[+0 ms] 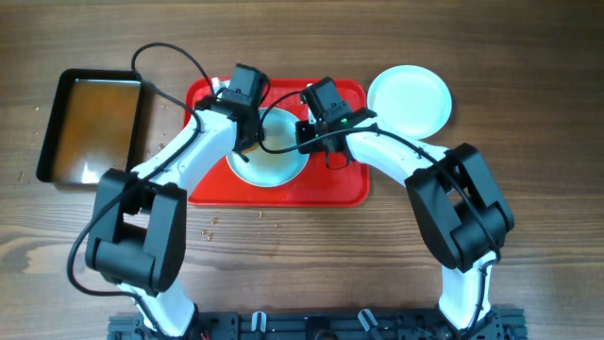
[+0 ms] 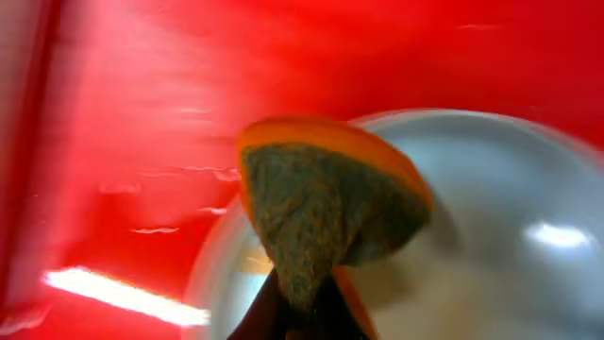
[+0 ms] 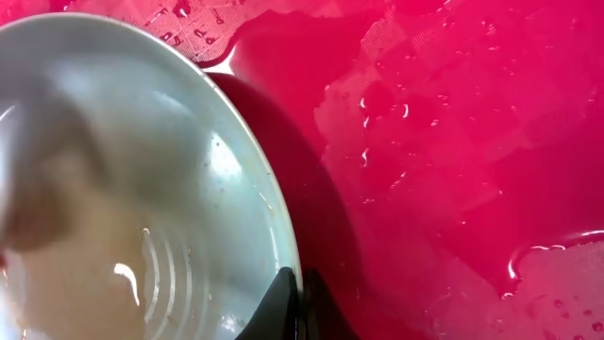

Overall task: Clean dirty plates on tray and stack at the side
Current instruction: 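Scrub the last plate with the sponge in the left gripper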

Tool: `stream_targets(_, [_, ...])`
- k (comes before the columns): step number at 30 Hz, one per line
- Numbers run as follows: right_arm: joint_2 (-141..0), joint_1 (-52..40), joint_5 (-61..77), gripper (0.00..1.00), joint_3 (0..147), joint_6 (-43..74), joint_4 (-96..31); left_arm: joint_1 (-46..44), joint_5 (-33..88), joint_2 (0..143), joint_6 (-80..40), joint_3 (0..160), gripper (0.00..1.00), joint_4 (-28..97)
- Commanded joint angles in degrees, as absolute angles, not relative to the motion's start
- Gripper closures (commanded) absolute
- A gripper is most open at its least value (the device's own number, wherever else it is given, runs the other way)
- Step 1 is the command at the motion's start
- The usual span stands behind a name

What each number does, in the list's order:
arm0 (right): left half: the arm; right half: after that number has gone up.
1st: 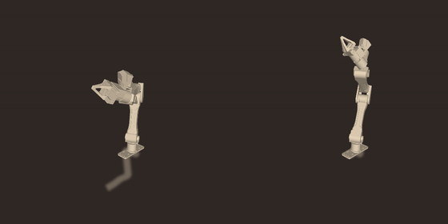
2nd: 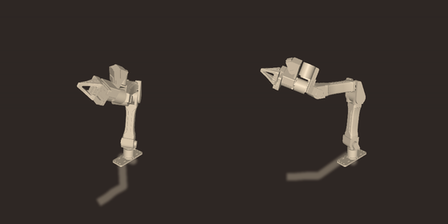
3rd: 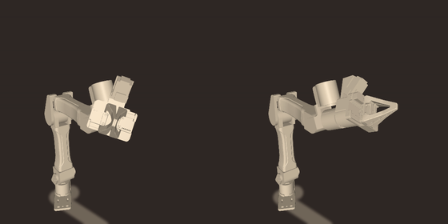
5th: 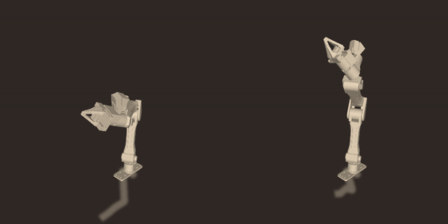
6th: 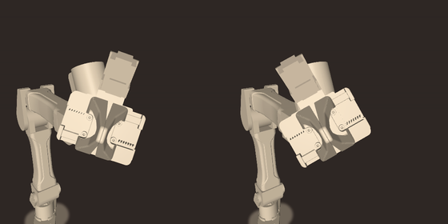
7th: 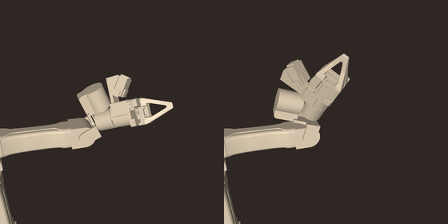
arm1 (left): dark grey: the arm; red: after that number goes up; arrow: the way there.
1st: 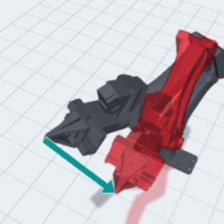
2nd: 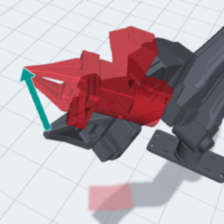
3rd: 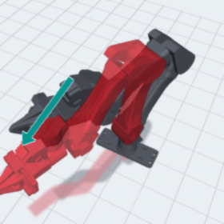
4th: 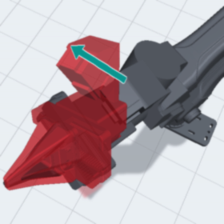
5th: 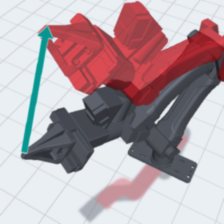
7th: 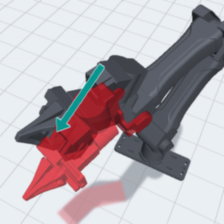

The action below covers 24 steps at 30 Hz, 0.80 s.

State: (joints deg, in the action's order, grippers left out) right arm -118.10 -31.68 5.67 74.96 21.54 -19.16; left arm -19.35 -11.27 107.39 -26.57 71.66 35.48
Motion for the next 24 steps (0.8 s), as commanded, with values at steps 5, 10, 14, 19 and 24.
stream_targets(5, [-120.57, -31.16, 2.52, 0.96, 74.85, 20.97, -19.64, -19.68, 13.47, 108.53, -31.99, 72.31, 0.96, 30.61])
stream_targets(10, [-120.57, -31.16, 2.5, 0.96, 74.85, 20.95, -19.97, -19.7, 1.5, 113.25, -31.75, 72.23, 0.96, 33.06])
stream_targets(14, [-120.57, -31.16, 2.5, 0.96, 74.85, 20.93, -19.97, -19.55, -14.39, 113.25, -26.98, 72.25, 0.96, 37.89])
stream_targets(19, [-120.57, -31.16, 2.48, 0.96, 74.85, 20.93, -19.81, -19.49, -38.83, 111.81, -25.67, 72.47, 0.96, 43.4])
stream_targets(24, [-120.42, -31.16, 2.28, 0.96, 75.26, 19.42, -19.79, -18.81, -38.09, 102.8, -26.41, 73.3, 0.96, 42.92])
